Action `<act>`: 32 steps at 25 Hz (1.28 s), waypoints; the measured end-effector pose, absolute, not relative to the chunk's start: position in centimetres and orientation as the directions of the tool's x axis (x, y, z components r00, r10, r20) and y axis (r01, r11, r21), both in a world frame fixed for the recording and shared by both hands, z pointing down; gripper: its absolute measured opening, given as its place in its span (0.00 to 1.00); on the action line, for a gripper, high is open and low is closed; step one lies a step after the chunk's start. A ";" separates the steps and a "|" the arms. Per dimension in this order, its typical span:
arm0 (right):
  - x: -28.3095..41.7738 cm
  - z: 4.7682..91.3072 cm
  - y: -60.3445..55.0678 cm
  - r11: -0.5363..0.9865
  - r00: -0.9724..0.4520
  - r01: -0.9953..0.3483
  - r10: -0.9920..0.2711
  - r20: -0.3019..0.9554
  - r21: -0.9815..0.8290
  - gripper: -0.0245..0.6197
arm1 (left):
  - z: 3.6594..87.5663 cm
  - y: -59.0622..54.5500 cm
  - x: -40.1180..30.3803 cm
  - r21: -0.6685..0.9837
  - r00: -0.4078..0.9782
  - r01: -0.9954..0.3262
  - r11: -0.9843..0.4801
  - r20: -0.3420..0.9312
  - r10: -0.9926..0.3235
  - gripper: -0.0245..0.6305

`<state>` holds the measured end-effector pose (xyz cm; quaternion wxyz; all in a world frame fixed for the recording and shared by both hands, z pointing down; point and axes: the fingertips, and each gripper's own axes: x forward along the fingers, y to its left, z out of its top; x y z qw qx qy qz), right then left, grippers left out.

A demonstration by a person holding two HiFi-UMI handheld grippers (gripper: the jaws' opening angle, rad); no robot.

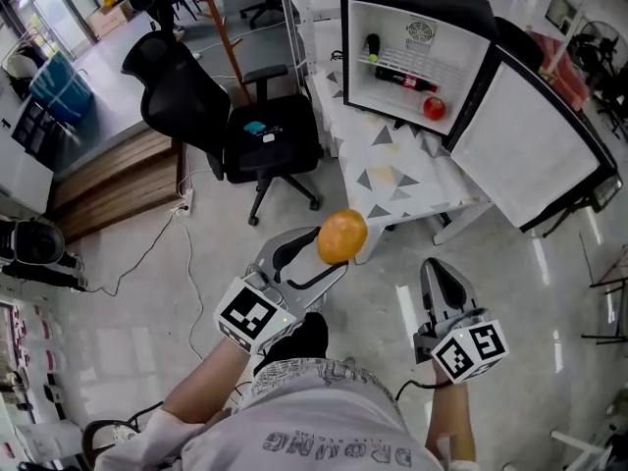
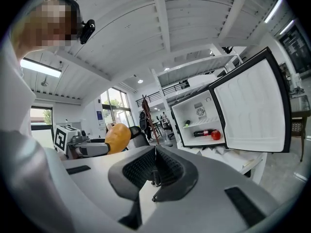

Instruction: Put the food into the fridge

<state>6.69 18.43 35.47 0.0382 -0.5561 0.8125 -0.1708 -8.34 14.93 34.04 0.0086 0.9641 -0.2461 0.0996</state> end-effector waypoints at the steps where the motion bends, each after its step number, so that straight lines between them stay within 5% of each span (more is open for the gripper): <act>1: 6.5 35.6 17.5 0.319 -0.375 -0.893 -0.918 0.133 -0.318 0.04 | 34.1 13.9 -8.5 -0.030 0.860 -0.475 -0.880 0.196 -0.471 0.45; 32: 2.2 34.4 -2.3 0.201 -0.258 -0.934 -0.952 0.167 -0.294 0.04 | 33.7 -8.2 -10.9 -0.006 0.921 -0.349 -0.937 0.182 -0.344 0.45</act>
